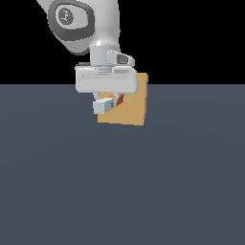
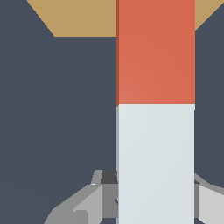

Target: Insert the peg into the horizontal hole in a box.

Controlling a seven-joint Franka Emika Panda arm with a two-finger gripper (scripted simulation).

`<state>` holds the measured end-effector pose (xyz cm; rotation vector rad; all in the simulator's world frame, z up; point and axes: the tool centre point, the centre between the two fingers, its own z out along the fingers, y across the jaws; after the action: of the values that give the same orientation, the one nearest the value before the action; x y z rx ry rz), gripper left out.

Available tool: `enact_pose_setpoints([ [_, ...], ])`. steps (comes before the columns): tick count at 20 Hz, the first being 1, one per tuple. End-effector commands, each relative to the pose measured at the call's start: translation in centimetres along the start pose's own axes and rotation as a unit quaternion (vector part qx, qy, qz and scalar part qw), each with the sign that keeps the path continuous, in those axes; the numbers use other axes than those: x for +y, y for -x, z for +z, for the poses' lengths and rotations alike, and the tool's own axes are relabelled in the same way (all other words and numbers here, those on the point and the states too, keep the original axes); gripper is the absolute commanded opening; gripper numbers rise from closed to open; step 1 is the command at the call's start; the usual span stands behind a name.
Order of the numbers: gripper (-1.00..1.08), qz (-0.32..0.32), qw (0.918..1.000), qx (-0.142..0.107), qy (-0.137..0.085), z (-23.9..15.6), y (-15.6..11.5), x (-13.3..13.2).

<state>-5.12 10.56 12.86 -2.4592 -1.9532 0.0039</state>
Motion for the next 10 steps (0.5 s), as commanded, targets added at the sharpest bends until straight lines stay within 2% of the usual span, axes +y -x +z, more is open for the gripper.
enact_pose_setpoints([
  [1, -1.00, 0.000, 1.0000, 0.000, 0.000, 0.00, 0.00, 0.00],
  [10, -1.00, 0.000, 1.0000, 0.001, 0.001, -0.09, -0.10, 0.20],
])
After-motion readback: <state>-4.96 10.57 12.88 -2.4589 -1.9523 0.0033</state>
